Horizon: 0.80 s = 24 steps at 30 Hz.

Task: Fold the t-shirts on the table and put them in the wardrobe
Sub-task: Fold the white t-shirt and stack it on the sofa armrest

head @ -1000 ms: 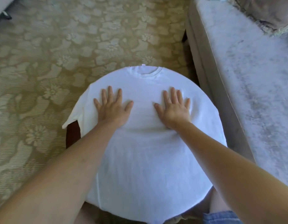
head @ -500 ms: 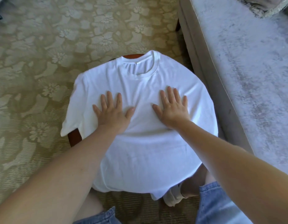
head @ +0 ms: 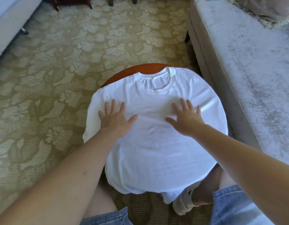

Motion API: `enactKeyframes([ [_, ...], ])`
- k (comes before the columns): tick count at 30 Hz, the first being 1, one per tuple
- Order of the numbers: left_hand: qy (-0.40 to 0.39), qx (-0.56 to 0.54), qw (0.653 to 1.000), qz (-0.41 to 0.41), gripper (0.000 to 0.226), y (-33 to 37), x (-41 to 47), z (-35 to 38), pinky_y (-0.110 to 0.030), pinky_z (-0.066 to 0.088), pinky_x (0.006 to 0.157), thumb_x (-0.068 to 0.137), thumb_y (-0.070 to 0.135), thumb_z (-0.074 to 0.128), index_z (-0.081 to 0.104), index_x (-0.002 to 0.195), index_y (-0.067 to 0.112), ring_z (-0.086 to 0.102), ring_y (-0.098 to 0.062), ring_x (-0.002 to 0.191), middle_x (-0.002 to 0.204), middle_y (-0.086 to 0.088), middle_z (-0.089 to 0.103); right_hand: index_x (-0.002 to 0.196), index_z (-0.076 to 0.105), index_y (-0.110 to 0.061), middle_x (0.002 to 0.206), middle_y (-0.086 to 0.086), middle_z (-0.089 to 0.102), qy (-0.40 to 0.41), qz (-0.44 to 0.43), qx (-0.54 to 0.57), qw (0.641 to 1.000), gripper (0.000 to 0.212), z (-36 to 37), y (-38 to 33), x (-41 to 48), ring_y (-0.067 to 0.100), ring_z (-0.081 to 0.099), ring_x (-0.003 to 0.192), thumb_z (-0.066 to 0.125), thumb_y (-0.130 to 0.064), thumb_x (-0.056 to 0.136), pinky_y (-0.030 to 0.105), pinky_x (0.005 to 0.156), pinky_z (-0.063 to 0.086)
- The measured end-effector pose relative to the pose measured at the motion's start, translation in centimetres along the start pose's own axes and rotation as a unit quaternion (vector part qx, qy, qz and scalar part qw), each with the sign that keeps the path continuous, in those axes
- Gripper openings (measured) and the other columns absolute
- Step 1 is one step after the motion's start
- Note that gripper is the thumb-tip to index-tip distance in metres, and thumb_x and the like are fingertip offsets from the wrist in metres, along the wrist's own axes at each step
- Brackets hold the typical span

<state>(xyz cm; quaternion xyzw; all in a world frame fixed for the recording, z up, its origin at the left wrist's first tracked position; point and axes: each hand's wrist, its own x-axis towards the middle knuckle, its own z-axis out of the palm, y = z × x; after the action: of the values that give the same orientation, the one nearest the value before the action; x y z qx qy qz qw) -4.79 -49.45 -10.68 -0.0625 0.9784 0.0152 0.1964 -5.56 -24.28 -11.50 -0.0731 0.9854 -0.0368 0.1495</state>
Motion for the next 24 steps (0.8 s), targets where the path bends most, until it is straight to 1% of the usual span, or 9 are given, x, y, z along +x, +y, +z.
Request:
enactKeyframes([
  [4, -0.016, -0.038, 0.999, -0.015, 0.080, 0.3, -0.4, 2.1, -0.058, -0.007, 0.117, 0.093, 0.071, 0.012, -0.013, 0.154, 0.027, -0.025, -0.031, 0.146, 0.160, -0.004, -0.026, 0.156, 0.006, -0.026, 0.163, 0.006, -0.010, -0.028, -0.016, 0.053, 0.998, 0.073, 0.5, -3.8, 2.5, 0.027, -0.010, 0.150, 0.027, -0.063, 0.097, 0.057, 0.118, 0.000],
  [8, -0.004, -0.043, 0.999, 0.003, 0.078, 0.9, -0.5, 2.8, -0.057, -0.010, 0.116, 0.093, 0.071, 0.011, -0.015, 0.153, 0.029, -0.026, -0.029, 0.146, 0.160, -0.002, -0.025, 0.156, 0.006, -0.026, 0.164, 0.006, -0.010, 0.024, 0.010, 0.063, 0.998, 0.071, 2.6, -5.6, 3.1, 0.028, -0.011, 0.150, 0.020, -0.063, 0.097, 0.056, 0.117, -0.003],
  [10, 0.007, -0.052, 0.999, 0.010, 0.075, 0.7, -0.3, 2.9, -0.057, -0.011, 0.116, 0.094, 0.069, 0.013, -0.012, 0.154, 0.030, -0.026, -0.027, 0.146, 0.161, 0.000, -0.024, 0.156, 0.008, -0.028, 0.164, 0.004, -0.006, 0.051, 0.016, 0.046, 0.998, 0.071, 2.9, -4.9, 3.1, 0.027, -0.008, 0.150, 0.020, -0.064, 0.097, 0.056, 0.117, -0.003],
  [13, 0.060, -0.064, 0.996, 0.020, 0.072, 0.5, -0.5, 2.7, -0.056, -0.012, 0.116, 0.097, 0.065, 0.016, -0.008, 0.155, 0.029, -0.025, -0.025, 0.146, 0.161, 0.000, -0.024, 0.156, 0.006, -0.030, 0.164, 0.002, -0.007, 0.046, 0.047, 0.050, 0.997, 0.072, 2.5, -2.3, 3.4, 0.025, -0.008, 0.150, 0.019, -0.066, 0.096, 0.055, 0.117, -0.004],
  [15, 0.083, -0.077, 0.993, -0.012, 0.074, 0.6, -0.2, 2.5, -0.057, -0.013, 0.115, 0.096, 0.065, 0.018, -0.006, 0.155, 0.029, -0.025, -0.027, 0.146, 0.161, -0.002, -0.023, 0.156, 0.005, -0.030, 0.164, 0.001, -0.008, 0.047, 0.066, 0.049, 0.996, 0.072, 2.0, -0.2, 3.3, 0.024, -0.009, 0.150, 0.018, -0.067, 0.095, 0.055, 0.118, -0.004],
  [17, 0.061, -0.088, 0.993, -0.055, 0.077, 0.6, 0.2, 2.4, -0.060, -0.011, 0.115, 0.094, 0.069, 0.017, -0.006, 0.155, 0.028, -0.024, -0.031, 0.146, 0.161, -0.005, -0.023, 0.156, 0.004, -0.030, 0.164, 0.000, -0.010, 0.038, 0.076, 0.048, 0.995, 0.073, 1.7, 1.7, 3.2, 0.023, -0.010, 0.150, 0.017, -0.068, 0.095, 0.054, 0.119, -0.004],
  [19, 0.039, -0.091, 0.992, -0.072, 0.081, 0.7, 0.5, 2.7, -0.061, -0.010, 0.115, 0.092, 0.072, 0.014, -0.007, 0.155, 0.027, -0.023, -0.033, 0.146, 0.161, -0.007, -0.023, 0.156, 0.009, -0.029, 0.164, 0.001, -0.006, 0.039, 0.098, 0.044, 0.993, 0.073, 1.7, 2.2, 3.0, 0.023, -0.009, 0.150, 0.019, -0.067, 0.095, 0.056, 0.117, -0.005],
  [22, 0.064, -0.087, 0.993, -0.055, 0.082, 1.1, 0.8, 3.3, -0.060, -0.009, 0.116, 0.090, 0.073, 0.011, -0.005, 0.156, 0.027, -0.021, -0.032, 0.147, 0.161, -0.007, -0.020, 0.153, 0.023, -0.020, 0.164, 0.009, 0.001, 0.076, 0.160, 0.057, 0.983, 0.073, 1.3, 0.7, 3.3, 0.027, -0.005, 0.150, 0.025, -0.065, 0.094, 0.059, 0.116, -0.007],
  [24, 0.086, -0.085, 0.991, -0.047, 0.081, 1.0, 0.9, 3.3, -0.058, -0.009, 0.117, 0.090, 0.073, 0.011, -0.003, 0.156, 0.027, -0.020, -0.030, 0.148, 0.162, -0.006, -0.018, 0.153, 0.022, -0.018, 0.164, 0.010, -0.001, 0.097, 0.128, 0.083, 0.983, 0.073, 0.6, -1.7, 4.1, 0.027, -0.006, 0.150, 0.030, -0.062, 0.096, 0.057, 0.116, -0.007],
])
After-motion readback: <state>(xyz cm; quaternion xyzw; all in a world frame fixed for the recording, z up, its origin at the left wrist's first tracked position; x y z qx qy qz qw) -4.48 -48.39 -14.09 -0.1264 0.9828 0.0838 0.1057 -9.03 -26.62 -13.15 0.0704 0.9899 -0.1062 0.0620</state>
